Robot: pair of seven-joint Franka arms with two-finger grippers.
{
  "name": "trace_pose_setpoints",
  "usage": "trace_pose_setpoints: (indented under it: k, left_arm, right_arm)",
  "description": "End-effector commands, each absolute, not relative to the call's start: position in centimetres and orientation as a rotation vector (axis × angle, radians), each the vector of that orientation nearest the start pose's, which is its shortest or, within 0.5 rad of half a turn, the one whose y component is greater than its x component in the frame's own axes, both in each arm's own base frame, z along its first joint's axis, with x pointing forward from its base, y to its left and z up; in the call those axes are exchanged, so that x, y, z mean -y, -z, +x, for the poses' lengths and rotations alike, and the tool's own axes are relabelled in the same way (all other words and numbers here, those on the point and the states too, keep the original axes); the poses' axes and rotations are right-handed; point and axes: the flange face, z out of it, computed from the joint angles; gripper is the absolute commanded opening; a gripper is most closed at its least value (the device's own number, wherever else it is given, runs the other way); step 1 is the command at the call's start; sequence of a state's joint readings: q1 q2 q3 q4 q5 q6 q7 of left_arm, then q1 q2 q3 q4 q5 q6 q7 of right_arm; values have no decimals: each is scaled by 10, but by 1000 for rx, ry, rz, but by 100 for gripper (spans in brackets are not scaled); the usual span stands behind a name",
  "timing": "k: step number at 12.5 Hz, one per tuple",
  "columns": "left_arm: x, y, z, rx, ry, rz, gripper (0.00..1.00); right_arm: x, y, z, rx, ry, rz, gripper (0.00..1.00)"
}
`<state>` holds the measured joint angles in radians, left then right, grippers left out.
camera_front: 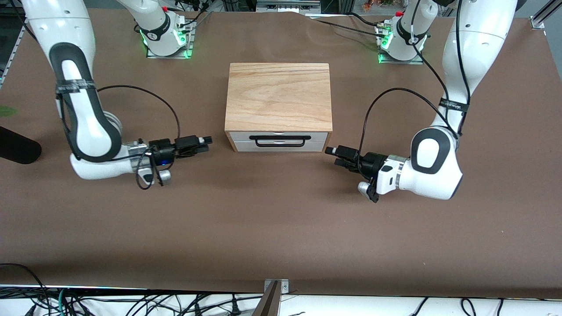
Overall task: Pull top drawer with both arms simultaneously
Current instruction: 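Close the left gripper on the handle while the right gripper grasps it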
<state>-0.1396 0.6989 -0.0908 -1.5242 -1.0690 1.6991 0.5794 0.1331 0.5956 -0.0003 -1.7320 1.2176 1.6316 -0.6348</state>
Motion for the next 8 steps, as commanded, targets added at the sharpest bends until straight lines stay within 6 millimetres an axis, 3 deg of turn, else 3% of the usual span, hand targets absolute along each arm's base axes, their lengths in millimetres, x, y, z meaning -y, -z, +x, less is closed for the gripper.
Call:
trace_pose_setpoints:
  k: [1, 3, 5, 6, 8]
  left_arm:
    - [227, -239, 617, 318, 263, 1872, 100]
    - [233, -222, 605, 295, 225, 1853, 100]
    - [249, -215, 598, 281, 206, 1826, 100]
    - [249, -212, 597, 276, 195, 1832, 100]
    - [260, -205, 587, 290, 173, 1810, 100]
  right_arm:
    - [-207, -238, 603, 209, -230, -1805, 100]
    - [-239, -227, 601, 189, -157, -1785, 98]
    - [-265, -219, 590, 181, -108, -1774, 87]
    - [-268, -211, 584, 179, -101, -1766, 83]
    - [-272, -200, 572, 217, -83, -1759, 64]
